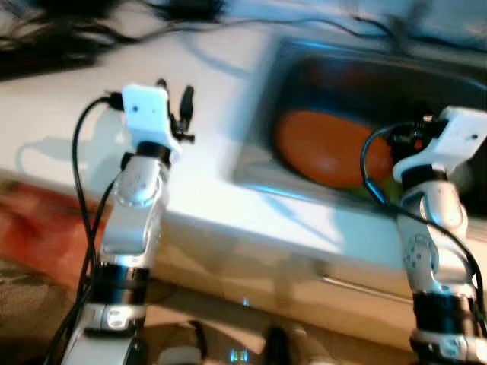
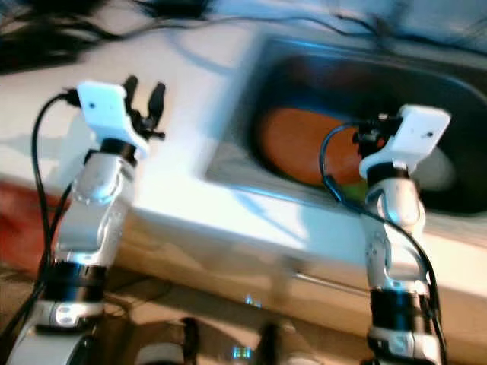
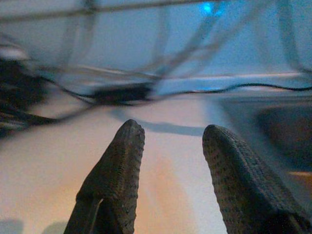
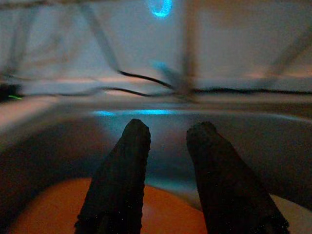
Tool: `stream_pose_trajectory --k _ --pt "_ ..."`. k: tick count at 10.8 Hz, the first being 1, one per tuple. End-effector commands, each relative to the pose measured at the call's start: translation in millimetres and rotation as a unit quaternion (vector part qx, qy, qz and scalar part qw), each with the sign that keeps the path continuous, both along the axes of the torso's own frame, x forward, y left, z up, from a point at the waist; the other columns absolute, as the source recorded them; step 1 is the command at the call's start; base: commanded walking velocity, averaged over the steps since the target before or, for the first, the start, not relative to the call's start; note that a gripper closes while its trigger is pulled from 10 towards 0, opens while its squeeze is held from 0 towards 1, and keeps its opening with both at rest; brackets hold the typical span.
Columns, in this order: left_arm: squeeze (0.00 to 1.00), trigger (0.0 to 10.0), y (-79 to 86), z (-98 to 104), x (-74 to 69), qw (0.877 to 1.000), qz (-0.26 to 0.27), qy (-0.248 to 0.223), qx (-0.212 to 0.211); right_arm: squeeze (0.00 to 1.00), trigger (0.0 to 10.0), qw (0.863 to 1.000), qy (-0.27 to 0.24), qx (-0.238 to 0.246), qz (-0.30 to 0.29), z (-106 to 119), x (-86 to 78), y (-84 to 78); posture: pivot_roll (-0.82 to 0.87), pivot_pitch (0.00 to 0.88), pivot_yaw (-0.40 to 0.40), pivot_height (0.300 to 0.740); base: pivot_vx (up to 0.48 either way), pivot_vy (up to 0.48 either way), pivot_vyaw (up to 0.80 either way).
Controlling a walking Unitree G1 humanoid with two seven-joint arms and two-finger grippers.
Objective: Kitchen organization
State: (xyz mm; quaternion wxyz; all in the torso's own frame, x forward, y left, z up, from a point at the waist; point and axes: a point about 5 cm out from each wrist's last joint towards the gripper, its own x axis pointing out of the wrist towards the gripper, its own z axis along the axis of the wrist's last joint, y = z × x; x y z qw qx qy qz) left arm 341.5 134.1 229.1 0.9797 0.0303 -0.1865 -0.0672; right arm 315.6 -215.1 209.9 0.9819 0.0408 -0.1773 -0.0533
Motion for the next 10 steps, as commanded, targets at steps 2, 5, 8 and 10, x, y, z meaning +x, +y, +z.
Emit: stream_pose_trajectory --k 2,5,8,10 --pt "0.0 10.0 -1.7 1.0 -0.3 1.0 -0.001 -0.007 0.01 0.0 10.0 1.0 -0.018 -0.001 0.005 5.3 -1.8 2.4 0.11 0.191 0.002 0.74 0.0 -0.48 0.0" --pt "0.0 10.0 -0.3 2.4 -0.5 1.0 0.002 -0.011 0.007 0.0 10.0 1.0 -0.016 0.001 0.01 4.5 -0.3 4.0 0.12 0.193 0.001 0.74 0.0 -0.294 0.0" --pt "0.0 10.0 -3.0 2.6 -0.5 1.0 -0.003 -0.015 0.007 0.0 10.0 1.0 -0.018 0.005 0.014 4.4 0.1 4.0 0.11 0.186 0.002 0.74 0.0 0.0 0.0" --pt "0.0 10.0 -5.3 3.1 -0.9 1.0 -0.008 -0.018 0.005 0.0 10.0 1.0 -0.018 0.012 0.017 3.8 0.1 2.7 0.11 0.181 0.0 0.74 0.0 -0.169 0.0"
